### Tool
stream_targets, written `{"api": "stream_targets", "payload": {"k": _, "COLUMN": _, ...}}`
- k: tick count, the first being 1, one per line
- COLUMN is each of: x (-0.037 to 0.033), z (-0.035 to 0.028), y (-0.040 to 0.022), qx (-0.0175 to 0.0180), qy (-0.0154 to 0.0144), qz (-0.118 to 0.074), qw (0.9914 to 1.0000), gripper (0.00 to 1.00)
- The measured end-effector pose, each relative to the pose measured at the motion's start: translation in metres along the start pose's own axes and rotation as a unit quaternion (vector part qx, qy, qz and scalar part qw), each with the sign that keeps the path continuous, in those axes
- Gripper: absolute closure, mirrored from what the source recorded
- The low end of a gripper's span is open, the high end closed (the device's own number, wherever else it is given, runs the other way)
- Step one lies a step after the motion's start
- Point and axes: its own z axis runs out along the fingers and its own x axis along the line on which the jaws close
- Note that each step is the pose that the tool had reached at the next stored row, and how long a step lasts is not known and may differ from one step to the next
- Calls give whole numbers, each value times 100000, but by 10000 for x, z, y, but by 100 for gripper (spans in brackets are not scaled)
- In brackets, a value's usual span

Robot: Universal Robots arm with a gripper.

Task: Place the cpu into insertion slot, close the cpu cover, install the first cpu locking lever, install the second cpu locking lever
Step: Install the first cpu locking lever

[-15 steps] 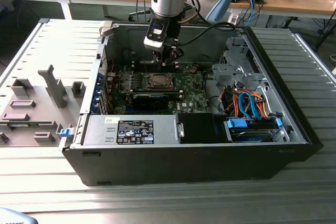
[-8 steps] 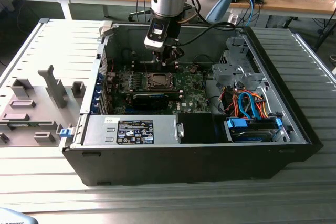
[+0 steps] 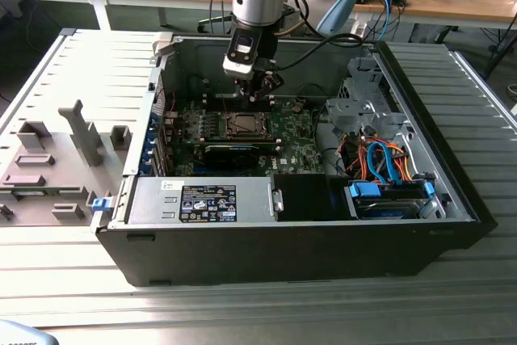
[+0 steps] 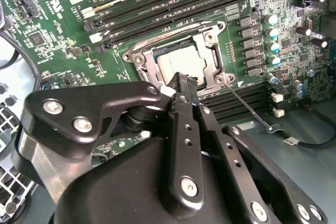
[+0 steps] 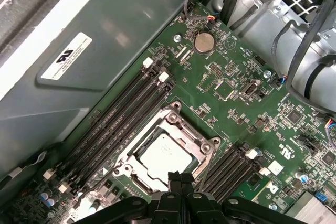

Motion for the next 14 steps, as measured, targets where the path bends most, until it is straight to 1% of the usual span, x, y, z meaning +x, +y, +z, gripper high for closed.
{"api": "stream_targets", "payload": {"k": 14, "x": 0, "z": 0, "y": 0, "qx": -13, "qy": -34, "qz": -1488, "qw": 99989, "gripper": 89}}
